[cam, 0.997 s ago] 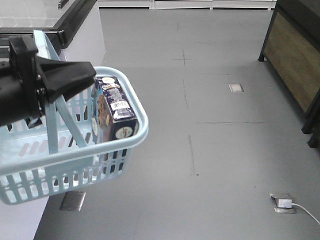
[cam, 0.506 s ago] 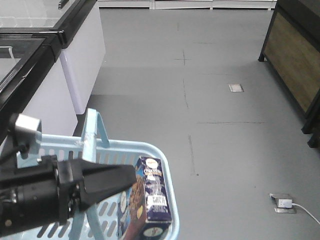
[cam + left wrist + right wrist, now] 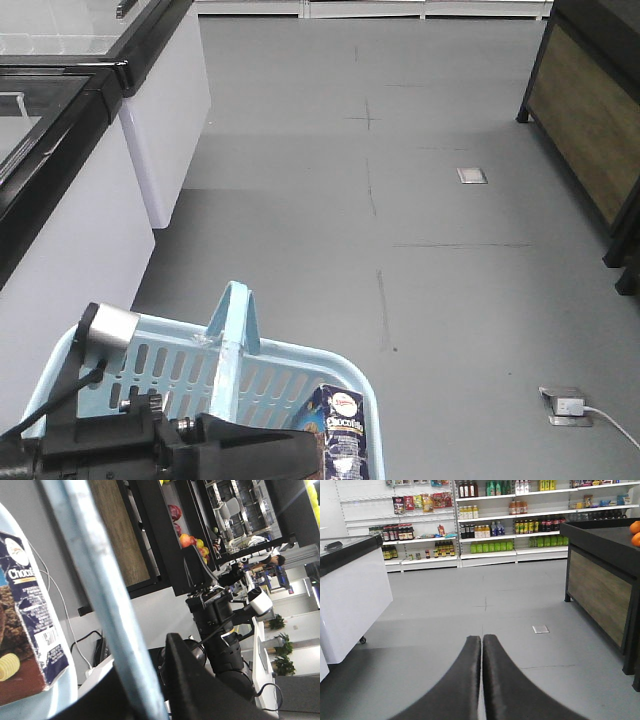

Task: Left arm holds basket, right arm returns cookies
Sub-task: 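Lower the held basket with the left gripper toward the robot's front, then drive the base toward the drink shelves holding the basket in left gripper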

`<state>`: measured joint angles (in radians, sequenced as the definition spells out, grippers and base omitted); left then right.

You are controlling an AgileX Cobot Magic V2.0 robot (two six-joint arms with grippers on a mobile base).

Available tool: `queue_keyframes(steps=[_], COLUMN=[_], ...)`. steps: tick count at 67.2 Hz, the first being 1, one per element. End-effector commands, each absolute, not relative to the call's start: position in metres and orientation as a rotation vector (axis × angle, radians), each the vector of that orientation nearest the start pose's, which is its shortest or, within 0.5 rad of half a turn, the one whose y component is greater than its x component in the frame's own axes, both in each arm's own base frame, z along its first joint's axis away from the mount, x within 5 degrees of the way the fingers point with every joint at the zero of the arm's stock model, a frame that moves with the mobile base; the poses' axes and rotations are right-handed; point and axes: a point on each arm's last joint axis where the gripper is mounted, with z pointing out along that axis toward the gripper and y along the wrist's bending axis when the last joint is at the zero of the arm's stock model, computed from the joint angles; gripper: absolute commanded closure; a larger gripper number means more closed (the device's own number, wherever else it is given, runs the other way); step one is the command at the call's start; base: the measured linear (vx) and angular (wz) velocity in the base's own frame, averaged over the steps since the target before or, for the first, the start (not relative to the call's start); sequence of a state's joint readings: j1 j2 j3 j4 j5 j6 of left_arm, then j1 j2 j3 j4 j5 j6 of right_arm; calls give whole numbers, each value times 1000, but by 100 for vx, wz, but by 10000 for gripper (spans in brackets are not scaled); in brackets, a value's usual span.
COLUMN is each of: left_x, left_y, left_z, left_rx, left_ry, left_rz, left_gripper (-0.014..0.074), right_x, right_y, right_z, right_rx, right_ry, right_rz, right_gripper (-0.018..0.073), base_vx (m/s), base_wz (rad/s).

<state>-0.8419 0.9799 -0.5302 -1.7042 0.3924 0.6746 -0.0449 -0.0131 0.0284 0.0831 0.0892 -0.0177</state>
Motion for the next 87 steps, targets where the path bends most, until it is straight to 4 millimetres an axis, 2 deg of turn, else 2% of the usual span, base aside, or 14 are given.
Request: queue_keyframes(steps=[1,87], left_x=[103,103], left_y=[-171,-172], left_z=[302,302], left_rx=[66,77], left_ry=[2151,2152], left_rz=[-1653,-1655], left_gripper=[603,603], right_x=[56,56], right_y=[-3,-3], right_z=[202,202], right_rx=[78,78], right_ry=[1513,1513], right_rz=[4,4], right_gripper=[567,567], base_vx=[0,0], base_wz=[0,0])
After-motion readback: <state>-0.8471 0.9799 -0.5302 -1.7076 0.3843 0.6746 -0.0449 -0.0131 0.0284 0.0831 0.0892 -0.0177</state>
